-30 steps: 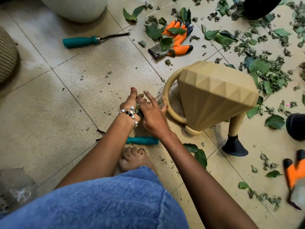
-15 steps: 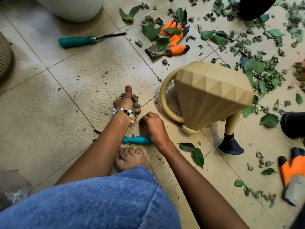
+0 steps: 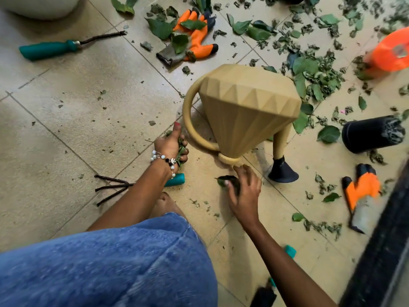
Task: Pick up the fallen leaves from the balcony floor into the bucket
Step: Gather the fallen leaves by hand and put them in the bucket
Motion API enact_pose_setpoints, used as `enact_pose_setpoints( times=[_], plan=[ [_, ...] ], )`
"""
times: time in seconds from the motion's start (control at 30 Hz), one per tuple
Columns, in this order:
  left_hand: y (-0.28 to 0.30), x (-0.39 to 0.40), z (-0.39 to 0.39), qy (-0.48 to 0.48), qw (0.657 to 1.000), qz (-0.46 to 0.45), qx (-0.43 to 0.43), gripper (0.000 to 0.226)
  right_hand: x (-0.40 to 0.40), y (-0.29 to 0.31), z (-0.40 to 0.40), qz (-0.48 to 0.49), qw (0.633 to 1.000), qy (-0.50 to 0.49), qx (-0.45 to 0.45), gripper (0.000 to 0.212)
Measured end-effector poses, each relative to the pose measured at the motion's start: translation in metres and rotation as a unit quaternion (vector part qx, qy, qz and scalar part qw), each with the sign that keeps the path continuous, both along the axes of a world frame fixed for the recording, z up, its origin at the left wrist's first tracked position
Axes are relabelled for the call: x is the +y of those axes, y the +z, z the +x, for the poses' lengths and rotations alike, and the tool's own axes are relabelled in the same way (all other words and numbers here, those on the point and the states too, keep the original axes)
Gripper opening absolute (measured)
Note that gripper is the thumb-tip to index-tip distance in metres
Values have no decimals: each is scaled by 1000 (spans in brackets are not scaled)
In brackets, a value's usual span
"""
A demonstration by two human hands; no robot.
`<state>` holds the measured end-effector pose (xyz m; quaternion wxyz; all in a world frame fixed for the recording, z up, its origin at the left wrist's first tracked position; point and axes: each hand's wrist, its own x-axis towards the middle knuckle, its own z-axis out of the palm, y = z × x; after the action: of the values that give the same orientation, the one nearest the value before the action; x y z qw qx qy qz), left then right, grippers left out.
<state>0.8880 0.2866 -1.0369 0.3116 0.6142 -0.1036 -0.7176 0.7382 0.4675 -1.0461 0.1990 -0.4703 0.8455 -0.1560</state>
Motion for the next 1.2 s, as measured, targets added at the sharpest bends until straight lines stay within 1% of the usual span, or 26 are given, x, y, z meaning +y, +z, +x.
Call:
enact_pose_setpoints(
  times=[0.03,0.1,0.17,0.23,0.27,0.33,0.4,0.43,0.5,0.57,0.67,0.7,0.73,0.8,0.87,0.9,0.97,1.0,1.03,1.1,1.13,1.17,1.2],
  plan=[
    [0,3,-4,-9,1000,-2,0,42,5,-5,1,29,999,14,10,66],
    [-1,7,-9,-27,1000,-1,-7,43,13,-15,5,58,996,70,19,77],
    [-1,10,-11,-44,999,1,-12,42,18,-21,13,60,990,127,16,84],
    [0,12,-13,-55,998,7,-15,41,19,-24,23,63,982,179,21,84],
    [0,13,-13,-58,998,11,-18,41,18,-26,27,60,978,198,30,79],
    [0,15,-14,-61,998,18,-17,41,13,-30,31,27,975,216,50,60],
    [-1,16,-13,-64,998,21,-16,40,4,-34,32,-20,976,205,74,40],
    [-1,16,-13,-64,998,23,-16,40,-1,-36,32,-38,977,192,86,34],
    [-1,15,-13,-65,997,25,-17,39,-12,-37,29,-58,980,159,102,25],
    [0,15,-14,-66,997,23,-14,39,-21,-35,27,-58,985,130,96,19],
    [-2,14,-12,-71,997,21,-9,39,-25,-29,26,-72,983,142,89,16],
    [-2,15,-12,-74,997,20,-7,39,-25,-28,25,-74,985,140,62,16],
    [-3,15,-12,-76,997,20,-4,40,-24,-23,24,-72,990,122,12,17],
    [-2,15,-12,-81,997,20,-4,40,-24,-10,18,-73,989,37,-126,20],
    [-1,16,-14,-88,996,24,-7,39,-25,10,11,-77,966,-60,-240,21],
    [-2,17,-14,-94,995,26,-8,38,-27,20,10,-74,948,-94,-295,21],
    [1,19,-16,-111,993,33,-2,37,-34,37,10,-59,899,-146,-408,21],
    [2,20,-17,-123,992,37,4,37,-38,44,12,-51,879,-153,-448,20],
    [3,20,-17,-134,990,38,6,37,-43,50,16,-47,869,-146,-471,19],
    [5,19,-17,-153,988,34,3,37,-53,62,28,-51,857,-105,-503,18],
    [5,17,-14,-157,987,33,2,37,-60,68,36,-61,845,-80,-526,18],
    [3,14,-11,-160,986,37,12,36,-69,72,44,-73,832,-63,-546,19],
    [6,12,-7,-156,986,43,42,35,-81,77,54,-89,823,-52,-559,19]
  ],
)
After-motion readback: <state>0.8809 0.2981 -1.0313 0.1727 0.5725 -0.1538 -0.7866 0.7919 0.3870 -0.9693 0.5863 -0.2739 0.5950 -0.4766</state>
